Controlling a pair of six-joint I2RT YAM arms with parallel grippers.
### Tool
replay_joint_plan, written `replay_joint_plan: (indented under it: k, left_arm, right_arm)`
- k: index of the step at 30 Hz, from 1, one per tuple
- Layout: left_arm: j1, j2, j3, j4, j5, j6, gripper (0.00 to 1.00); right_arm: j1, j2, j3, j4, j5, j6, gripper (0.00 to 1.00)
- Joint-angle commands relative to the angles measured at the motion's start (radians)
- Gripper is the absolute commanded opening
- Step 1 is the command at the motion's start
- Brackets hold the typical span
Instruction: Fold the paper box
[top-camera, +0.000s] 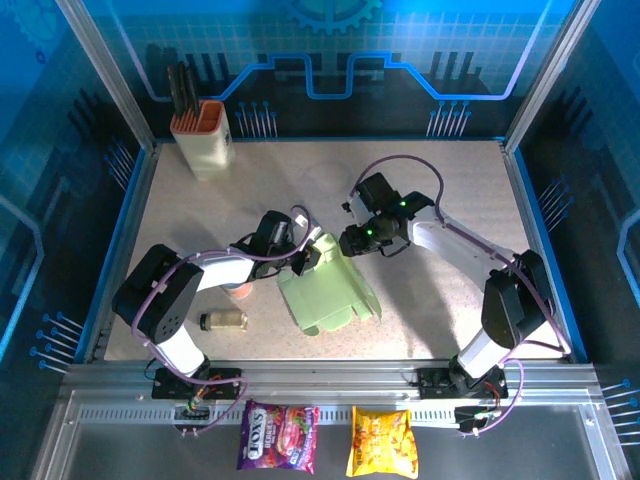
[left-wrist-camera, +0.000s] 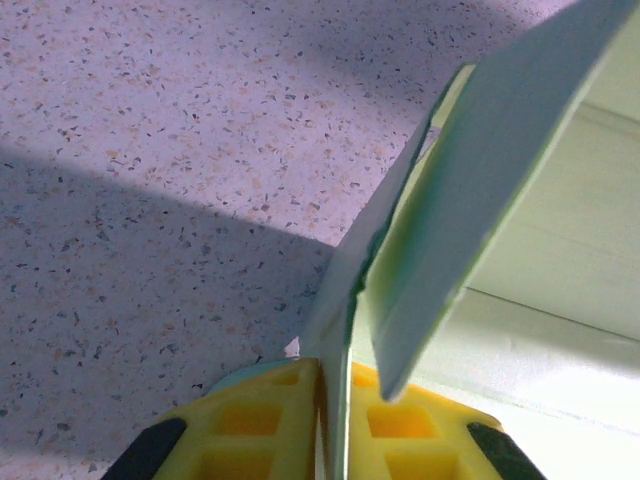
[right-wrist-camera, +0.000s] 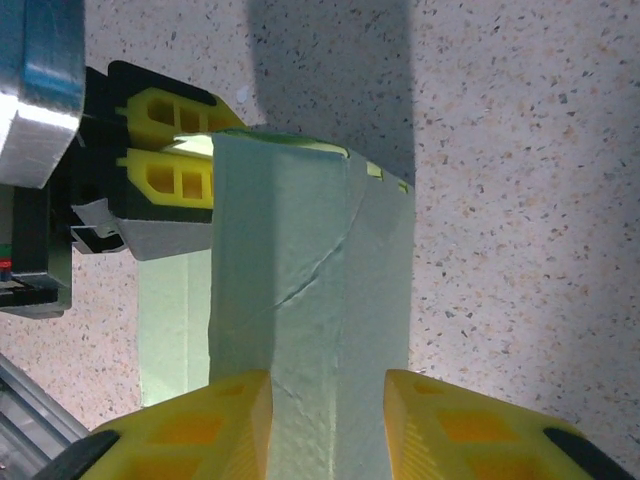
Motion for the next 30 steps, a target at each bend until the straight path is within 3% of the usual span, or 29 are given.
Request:
replay_joint_plan:
  k: [1, 11, 19, 30]
  left_arm:
    - [-0.009, 0.016, -0.02, -0.046, -0.006, 0.01, 0.13]
    - [-0.009, 0.018, -0.018, -0.048, -0.006, 0.007, 0.14]
    - [-0.012, 0.021, -0.012, -0.042, 0.011, -0.003, 0.16]
    - [-0.018, -0.003, -0.01, -0.046, 0.145, -0.062, 0.35]
  right_arm:
    - [-0.006, 0.018, -0.011, 0.014, -0.034, 0.011, 0.36]
    - [-0.006, 0.064, -0.033, 0.032, -0.039, 0.008, 0.37]
    - [-0.007, 0.089, -0.053, 0.063, -0.064, 0.011, 0.31]
    - [-0.011, 0.092, -0.068, 0.067, -0.065, 0.01, 0.26]
